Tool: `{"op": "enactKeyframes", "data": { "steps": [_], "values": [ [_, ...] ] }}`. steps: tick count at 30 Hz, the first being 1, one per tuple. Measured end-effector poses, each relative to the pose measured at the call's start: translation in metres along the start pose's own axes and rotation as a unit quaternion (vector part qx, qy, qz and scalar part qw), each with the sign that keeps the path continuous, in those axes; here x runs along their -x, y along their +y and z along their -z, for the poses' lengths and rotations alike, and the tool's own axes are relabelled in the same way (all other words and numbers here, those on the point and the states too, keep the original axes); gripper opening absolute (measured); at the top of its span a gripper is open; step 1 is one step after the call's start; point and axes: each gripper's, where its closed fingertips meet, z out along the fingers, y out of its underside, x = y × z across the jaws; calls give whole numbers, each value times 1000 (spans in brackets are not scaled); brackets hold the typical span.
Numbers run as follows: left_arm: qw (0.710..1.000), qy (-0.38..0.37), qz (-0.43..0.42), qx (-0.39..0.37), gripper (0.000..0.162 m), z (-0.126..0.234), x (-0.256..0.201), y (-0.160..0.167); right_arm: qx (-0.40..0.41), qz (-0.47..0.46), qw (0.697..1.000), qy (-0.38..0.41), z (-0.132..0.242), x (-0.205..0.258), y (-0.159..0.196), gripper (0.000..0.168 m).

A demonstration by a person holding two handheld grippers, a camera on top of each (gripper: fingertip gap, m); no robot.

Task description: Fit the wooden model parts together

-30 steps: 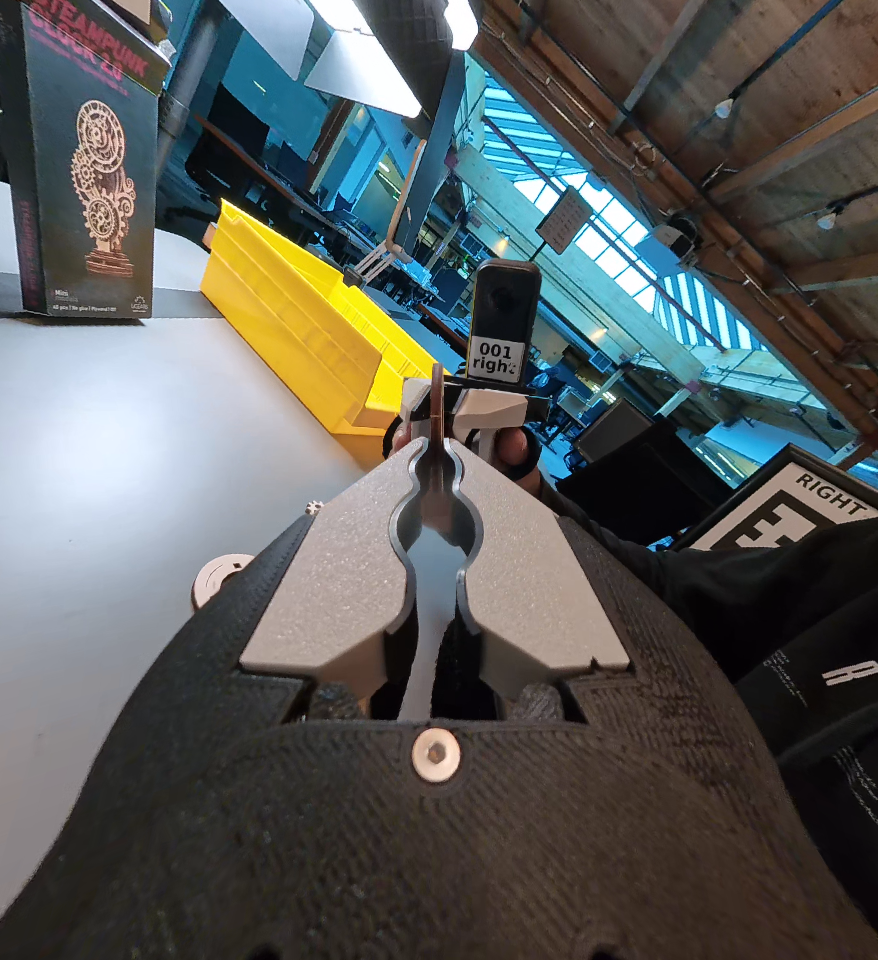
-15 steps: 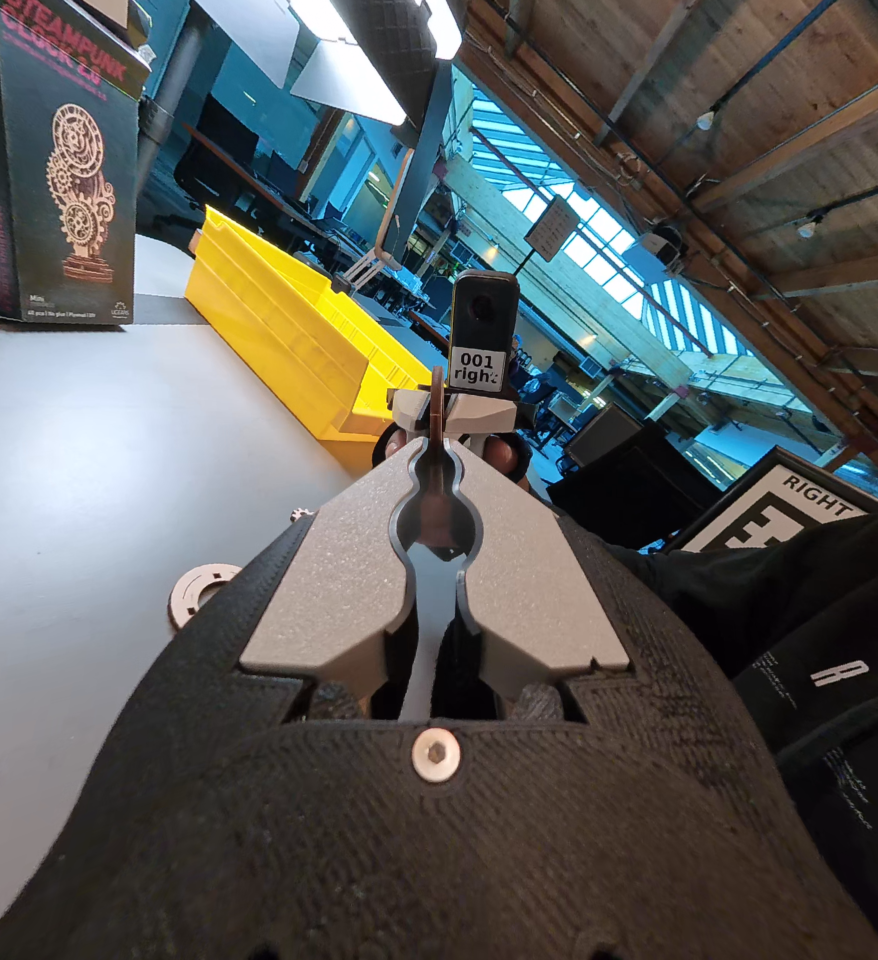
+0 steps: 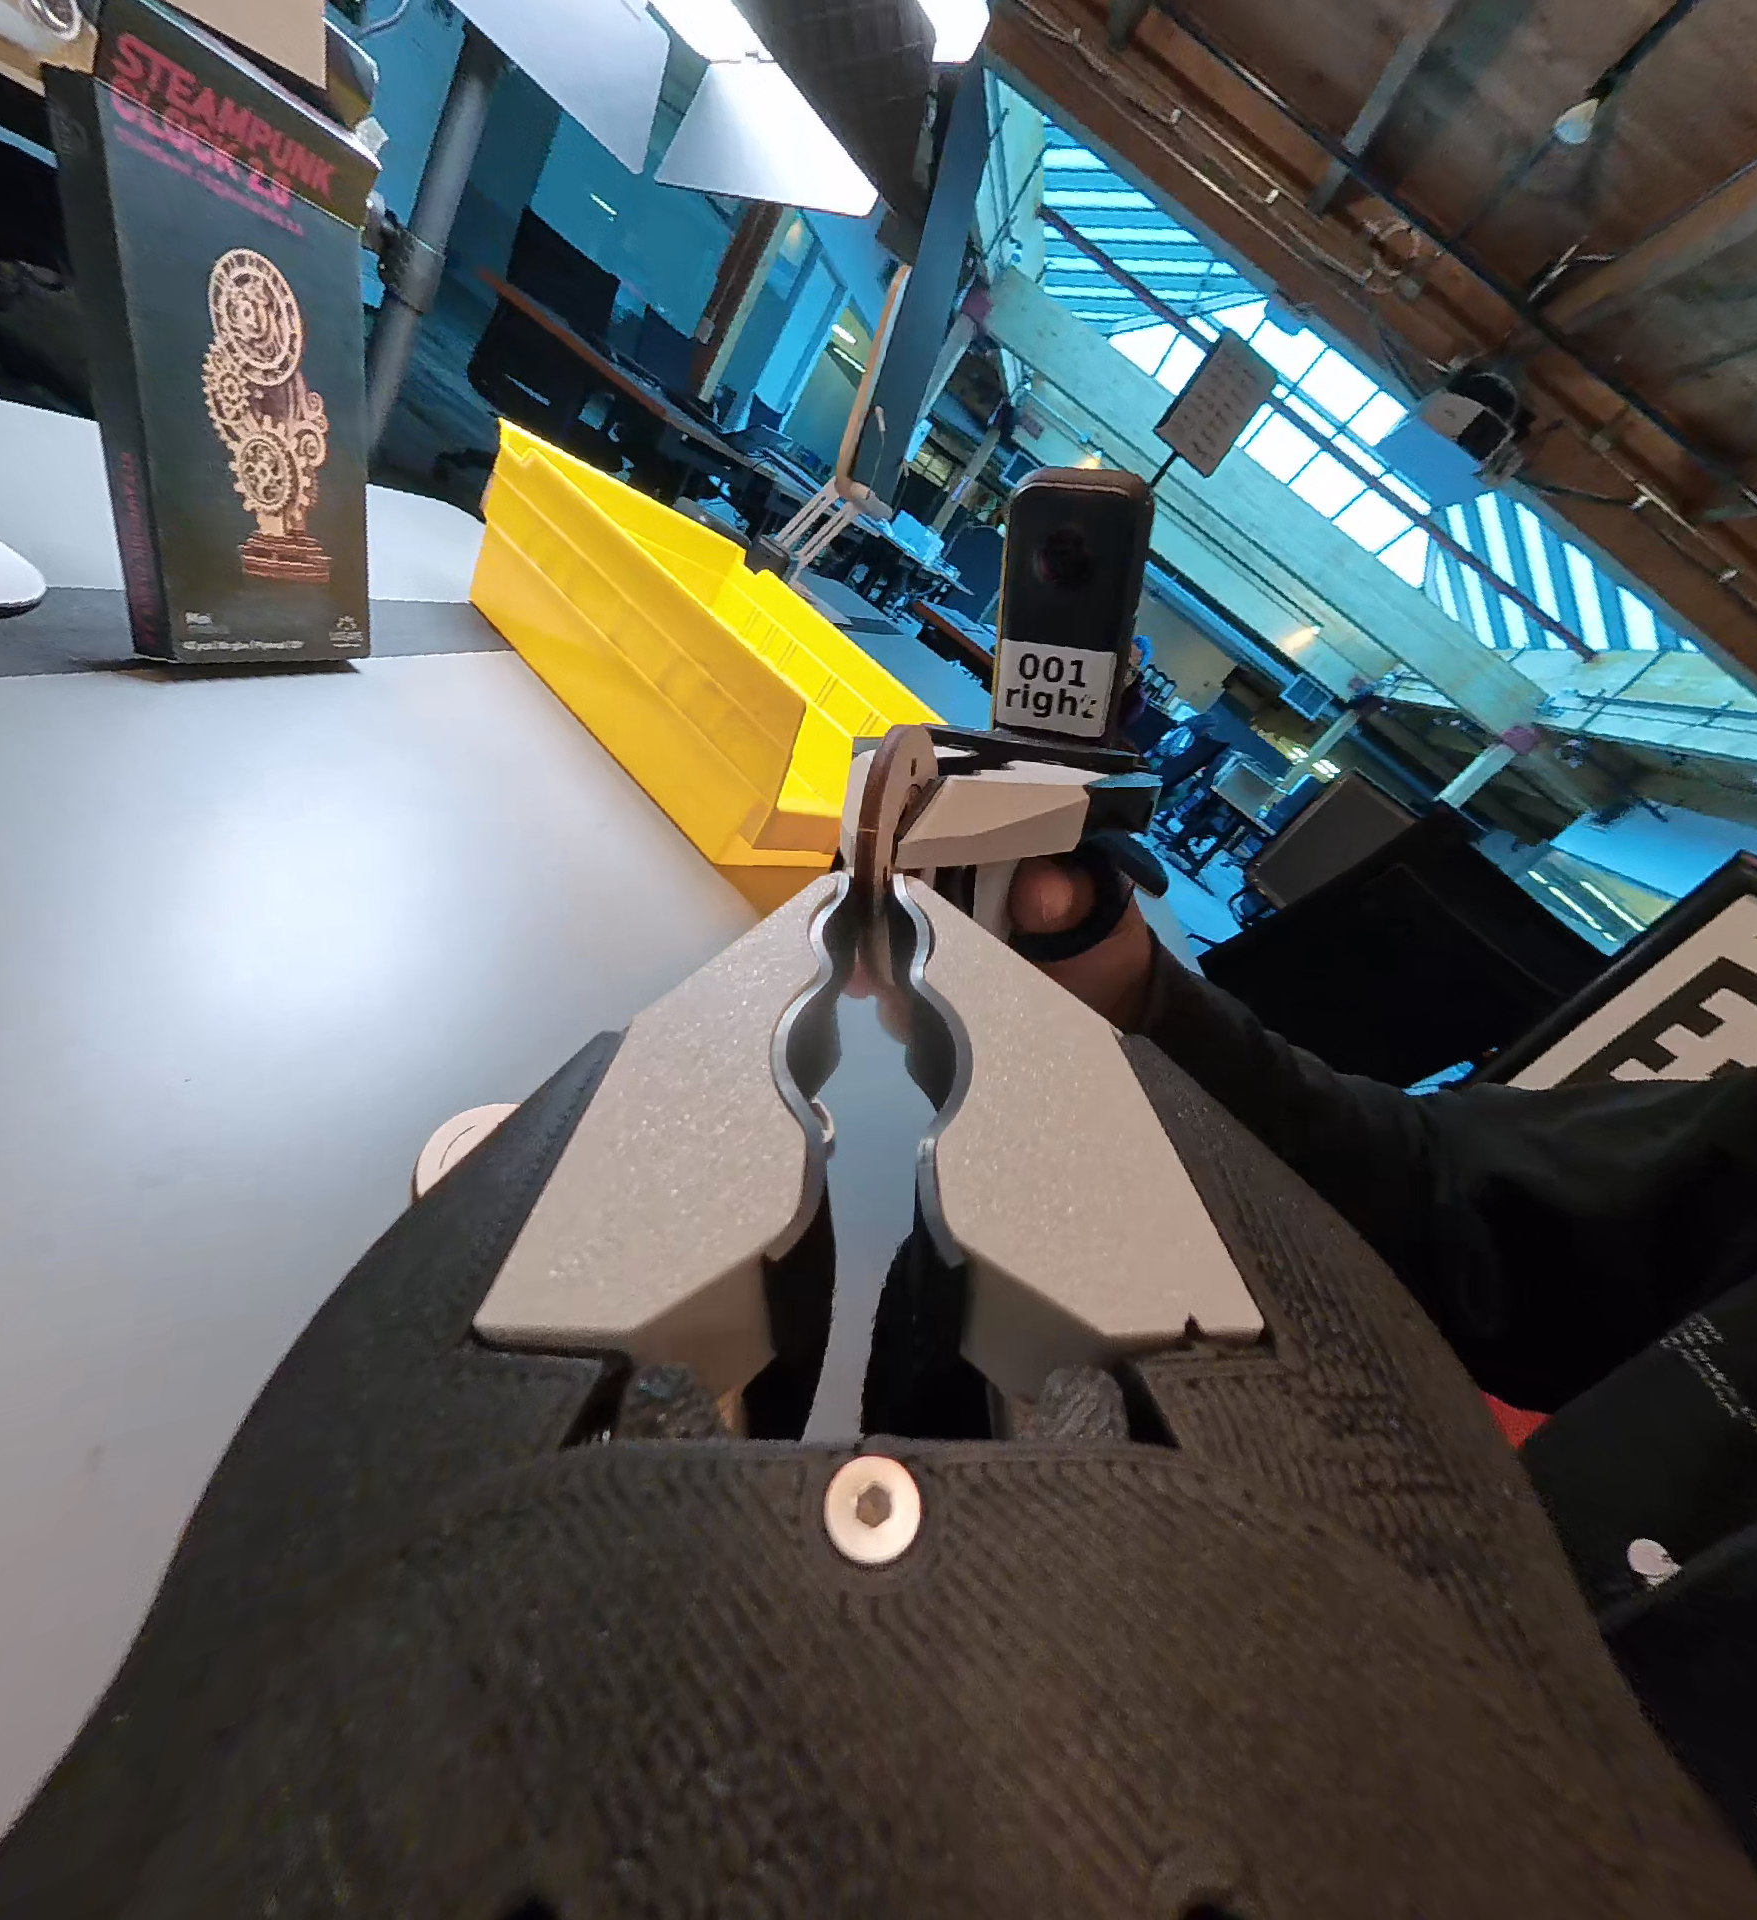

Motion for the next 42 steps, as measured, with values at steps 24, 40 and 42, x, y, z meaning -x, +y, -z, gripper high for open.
{"op": "enactKeyframes", "data": {
  "steps": [24, 40, 42],
  "values": [
    [999, -40, 32, -10, 7, 1, 30, 14, -1, 5, 996, 87, -7, -24, 17, 0],
    [996, 63, -32, -52, 2, 8, -14, -11, -47, 21, 998, -30, 9, 8, -8, 4],
    [996, 77, -20, -44, 4, 9, -16, -12, -38, 10, 998, -41, 8, 10, -6, 2]
  ]
}}
